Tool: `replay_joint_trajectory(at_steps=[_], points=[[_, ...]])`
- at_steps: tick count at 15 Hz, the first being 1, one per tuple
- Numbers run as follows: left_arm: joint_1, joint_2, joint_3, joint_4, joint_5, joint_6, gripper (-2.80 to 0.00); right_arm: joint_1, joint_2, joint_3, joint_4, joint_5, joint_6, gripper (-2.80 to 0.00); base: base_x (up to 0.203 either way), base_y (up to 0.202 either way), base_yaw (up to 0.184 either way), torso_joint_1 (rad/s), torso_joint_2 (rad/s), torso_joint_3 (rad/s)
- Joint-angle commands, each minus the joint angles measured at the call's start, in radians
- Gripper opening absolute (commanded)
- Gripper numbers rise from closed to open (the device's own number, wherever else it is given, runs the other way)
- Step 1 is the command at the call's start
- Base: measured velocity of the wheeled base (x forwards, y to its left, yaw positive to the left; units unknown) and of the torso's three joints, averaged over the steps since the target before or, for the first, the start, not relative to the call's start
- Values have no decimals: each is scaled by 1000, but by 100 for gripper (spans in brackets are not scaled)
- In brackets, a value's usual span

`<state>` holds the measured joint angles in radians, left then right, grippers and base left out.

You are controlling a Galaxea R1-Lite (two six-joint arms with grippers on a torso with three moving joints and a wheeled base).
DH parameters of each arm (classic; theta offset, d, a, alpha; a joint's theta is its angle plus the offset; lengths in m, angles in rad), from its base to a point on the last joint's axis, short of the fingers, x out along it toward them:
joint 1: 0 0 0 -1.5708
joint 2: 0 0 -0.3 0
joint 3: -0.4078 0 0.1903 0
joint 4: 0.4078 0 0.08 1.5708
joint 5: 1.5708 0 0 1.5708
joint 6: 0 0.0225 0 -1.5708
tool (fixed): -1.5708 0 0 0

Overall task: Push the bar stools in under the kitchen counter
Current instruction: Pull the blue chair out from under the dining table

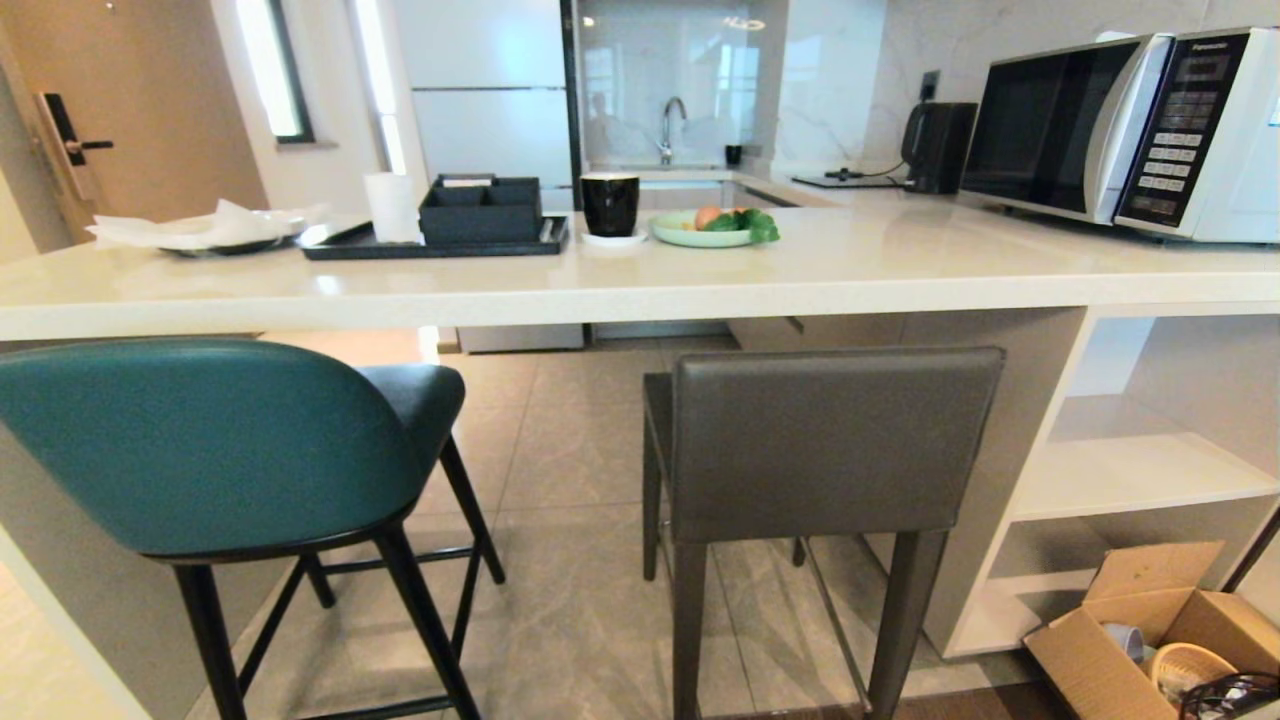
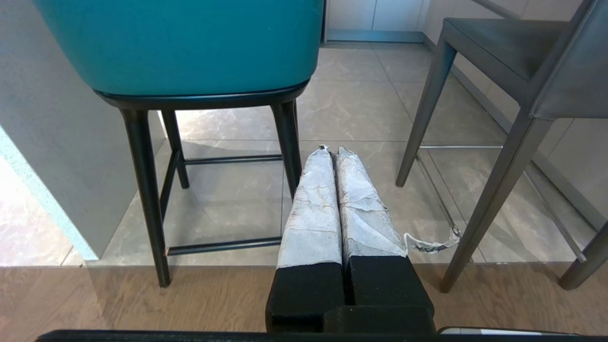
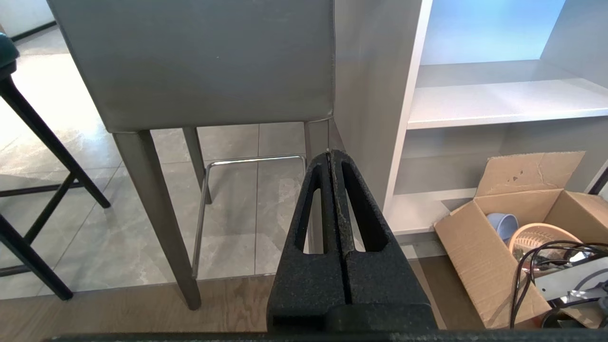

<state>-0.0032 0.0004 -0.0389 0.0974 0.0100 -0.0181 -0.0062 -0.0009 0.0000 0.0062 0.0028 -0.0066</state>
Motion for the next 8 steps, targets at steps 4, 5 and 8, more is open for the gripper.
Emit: replay_joint_trajectory(at_steps=[4,5,8], points=[[0,-2,0,-1,1,0,-280,0,1,0,0,0,-6,-280,0,0,0,0,0,0],[2,-2,-1,1,1,1,-280,0,1,0,0,0,-6,-280,0,0,0,0,0,0],[2,-2,-1,1,1,1,-280,0,1,0,0,0,-1,-280,0,0,0,0,0,0]])
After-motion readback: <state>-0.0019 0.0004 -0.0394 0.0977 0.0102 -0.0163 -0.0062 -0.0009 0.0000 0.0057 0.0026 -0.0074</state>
